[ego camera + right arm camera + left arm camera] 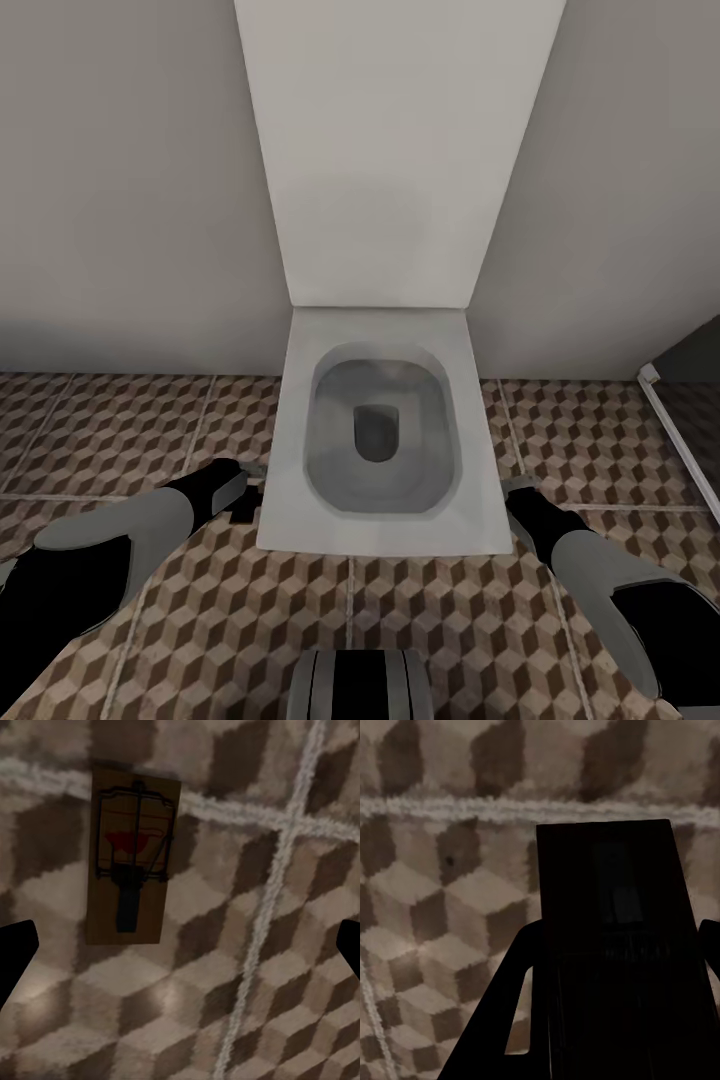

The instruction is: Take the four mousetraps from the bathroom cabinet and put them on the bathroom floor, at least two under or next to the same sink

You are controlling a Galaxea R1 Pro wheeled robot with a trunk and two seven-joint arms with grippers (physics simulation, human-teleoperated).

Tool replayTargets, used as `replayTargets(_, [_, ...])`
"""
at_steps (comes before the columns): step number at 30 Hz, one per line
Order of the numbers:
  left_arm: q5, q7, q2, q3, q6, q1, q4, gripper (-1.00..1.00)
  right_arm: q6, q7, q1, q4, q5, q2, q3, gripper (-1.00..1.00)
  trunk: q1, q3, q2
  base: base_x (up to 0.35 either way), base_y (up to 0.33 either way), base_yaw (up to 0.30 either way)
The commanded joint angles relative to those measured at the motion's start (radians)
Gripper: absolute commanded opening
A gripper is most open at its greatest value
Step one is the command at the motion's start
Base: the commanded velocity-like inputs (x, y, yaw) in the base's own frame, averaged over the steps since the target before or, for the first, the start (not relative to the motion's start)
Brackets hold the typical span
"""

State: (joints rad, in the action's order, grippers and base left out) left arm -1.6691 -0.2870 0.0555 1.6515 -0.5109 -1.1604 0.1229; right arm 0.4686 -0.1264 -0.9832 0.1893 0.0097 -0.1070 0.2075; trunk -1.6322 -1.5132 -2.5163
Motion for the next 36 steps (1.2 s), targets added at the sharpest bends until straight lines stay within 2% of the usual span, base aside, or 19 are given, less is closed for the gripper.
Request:
replayTargets(1, [-0.009,-0.009,0.001,0.005,-0.001,-0.001,0.004,-1.0,0.007,-0.001,0.0,0.002,0.001,0.0,0.004,1.0,0.0,-0.005,-0.001,0.0,0.0,0.0])
replayTargets(3, [-0.009,-0.009,0.001,0.005,-0.001,-0.001,0.004,-1.0,0.007,-0.001,0.0,0.002,0.001,0.0,0.004,1.0,-0.001,-0.012,-0.001,0.0,0.0,0.0])
replayTargets(17, [-0.009,-0.009,0.001,0.005,-0.001,-0.001,0.004,-1.0,0.007,-0.001,0.0,0.002,0.001,0.003,0.004,1.0,-0.001,-0.012,-0.001,0.0,0.0,0.0])
replayTargets(21, [-0.009,-0.009,0.001,0.005,-0.001,-0.001,0.004,-1.0,0.007,-0.001,0.0,0.002,0.001,0.002,0.004,1.0,-0.003,-0.028,-0.002,0.0,0.0,0.0])
replayTargets(36, [-0.009,-0.011,0.001,0.006,-0.001,-0.001,0.004,-1.0,0.007,-0.002,0.0,0.002,0.001,0.0,0.004,1.0,-0.003,-0.028,-0.002,0.0,0.0,0.0])
